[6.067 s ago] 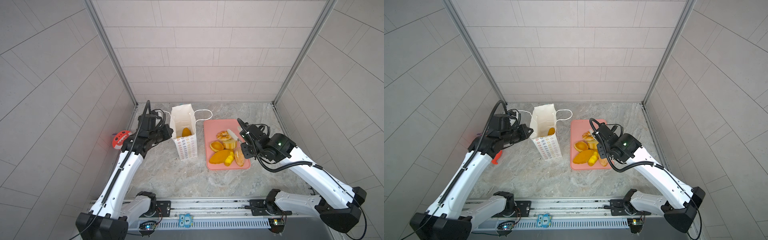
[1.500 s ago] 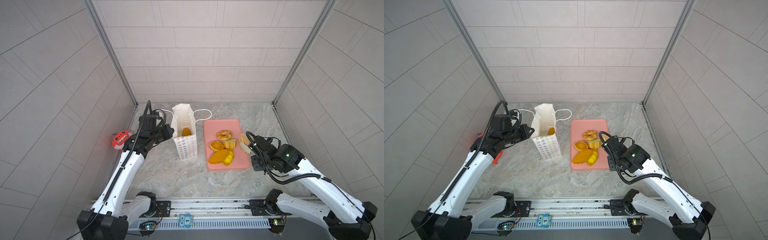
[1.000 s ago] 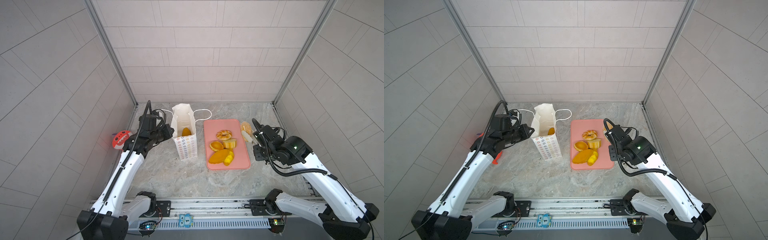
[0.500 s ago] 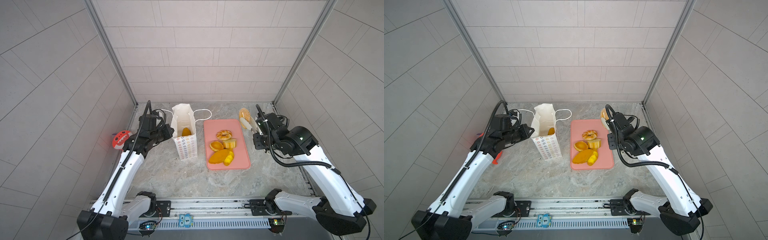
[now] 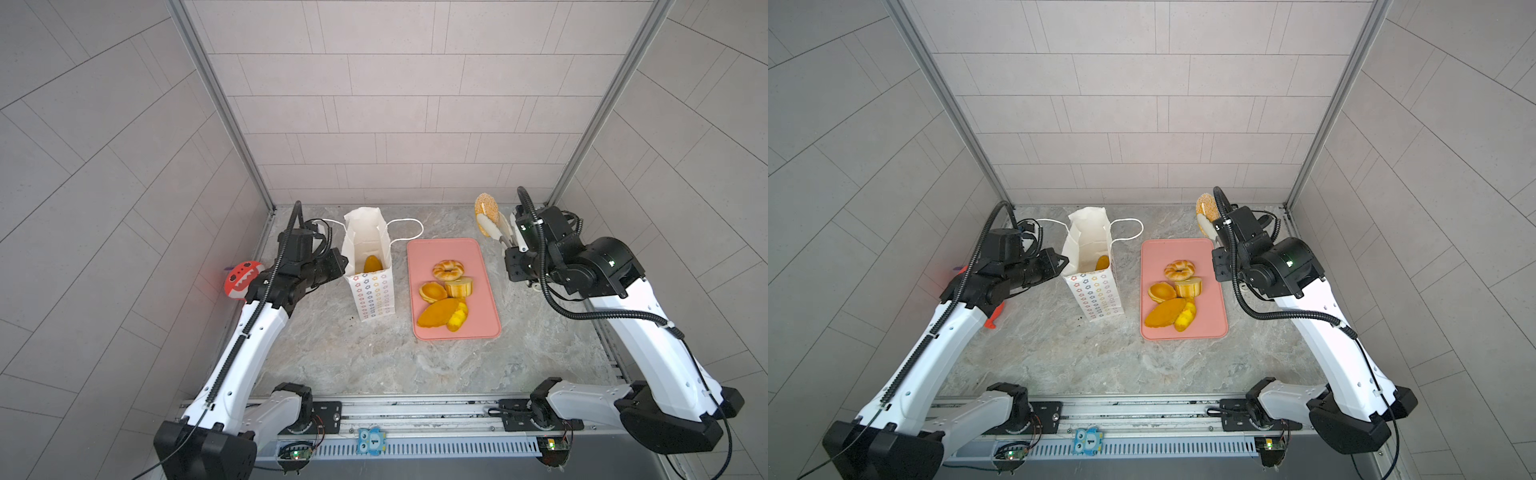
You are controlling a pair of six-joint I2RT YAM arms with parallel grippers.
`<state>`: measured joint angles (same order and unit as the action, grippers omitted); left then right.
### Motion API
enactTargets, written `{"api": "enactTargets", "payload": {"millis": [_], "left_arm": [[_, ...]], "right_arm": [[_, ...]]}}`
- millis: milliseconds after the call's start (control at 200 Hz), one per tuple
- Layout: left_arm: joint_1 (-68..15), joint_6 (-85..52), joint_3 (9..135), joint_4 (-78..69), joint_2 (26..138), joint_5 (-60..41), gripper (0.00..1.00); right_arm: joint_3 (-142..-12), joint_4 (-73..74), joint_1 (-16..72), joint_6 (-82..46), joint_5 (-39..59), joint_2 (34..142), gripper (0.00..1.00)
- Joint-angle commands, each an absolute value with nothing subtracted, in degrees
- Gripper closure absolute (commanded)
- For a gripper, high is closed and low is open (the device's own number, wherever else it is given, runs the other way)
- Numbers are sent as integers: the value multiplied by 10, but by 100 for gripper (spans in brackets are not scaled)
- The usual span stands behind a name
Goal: Place the fake bread into the paper bag
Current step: 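Lift the sesame roll with the right gripper off the tray, then carry the sesame roll with the right gripper over the bag opening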
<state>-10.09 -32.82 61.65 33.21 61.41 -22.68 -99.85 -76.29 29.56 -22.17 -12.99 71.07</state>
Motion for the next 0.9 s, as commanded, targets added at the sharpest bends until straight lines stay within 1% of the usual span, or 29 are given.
{"api": "enactTargets", "payload": {"millis": [0,555,891], "left_arm": [[-99,-329,634,345,611,-222,90],[-99,-327,638,351,610,-220,90],[-99,-329,635,352,610,-218,90]], "right_arm": [[-1026,-748,293,-212,-132,710,67],[-1057,-700,298,-219,-43,728,69],[-1095,-690,343,-222,-41,759,69]]}}
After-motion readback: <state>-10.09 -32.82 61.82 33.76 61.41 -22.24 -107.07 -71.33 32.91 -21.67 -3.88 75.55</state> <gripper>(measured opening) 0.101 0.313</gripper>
